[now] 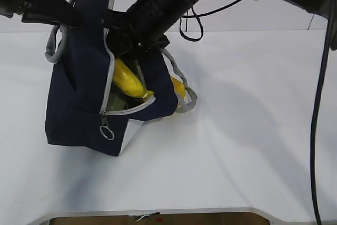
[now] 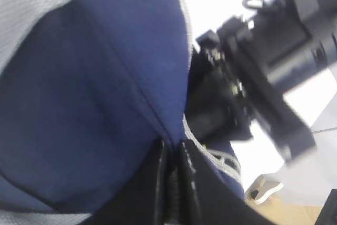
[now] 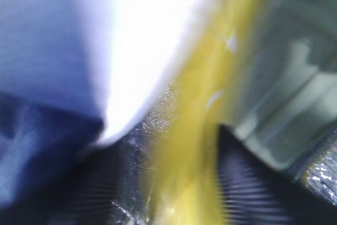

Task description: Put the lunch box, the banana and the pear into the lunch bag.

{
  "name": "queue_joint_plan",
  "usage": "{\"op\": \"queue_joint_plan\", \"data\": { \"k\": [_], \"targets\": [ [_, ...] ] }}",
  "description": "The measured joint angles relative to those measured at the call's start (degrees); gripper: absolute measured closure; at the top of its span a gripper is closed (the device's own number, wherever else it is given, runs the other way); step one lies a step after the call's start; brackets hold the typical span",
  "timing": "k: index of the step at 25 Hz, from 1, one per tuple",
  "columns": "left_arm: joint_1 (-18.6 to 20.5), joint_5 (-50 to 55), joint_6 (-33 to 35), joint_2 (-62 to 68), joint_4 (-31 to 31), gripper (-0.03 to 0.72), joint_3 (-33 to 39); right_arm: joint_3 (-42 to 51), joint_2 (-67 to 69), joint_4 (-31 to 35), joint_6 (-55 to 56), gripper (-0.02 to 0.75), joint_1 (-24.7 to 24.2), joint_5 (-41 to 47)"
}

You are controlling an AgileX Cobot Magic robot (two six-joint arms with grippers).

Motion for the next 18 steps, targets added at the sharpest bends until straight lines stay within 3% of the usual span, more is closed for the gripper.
{"op": "queue_joint_plan", "data": {
  "k": [3,6,9,18],
  "targets": [
    [0.0,0.0,0.0,0.0,0.0,0.673,0.0,0.0,0.0,0.0,0.0,0.404,1.3,0.0],
    [0.0,0.1,0.0,-0.1,0.0,0.673,0.0,0.1,0.0,0.0,0.0,0.257,1.8,0.0],
    [0.0,0.1,0.0,-0.1,0.0,0.673,0.0,0.1,0.0,-1.0,0.0,0.169,1.8,0.0],
    [0.0,0.1,0.0,-0.1,1.6,0.673,0.0,0.1,-5.0,-10.6,0.0,0.152,1.8,0.0]
  ]
}}
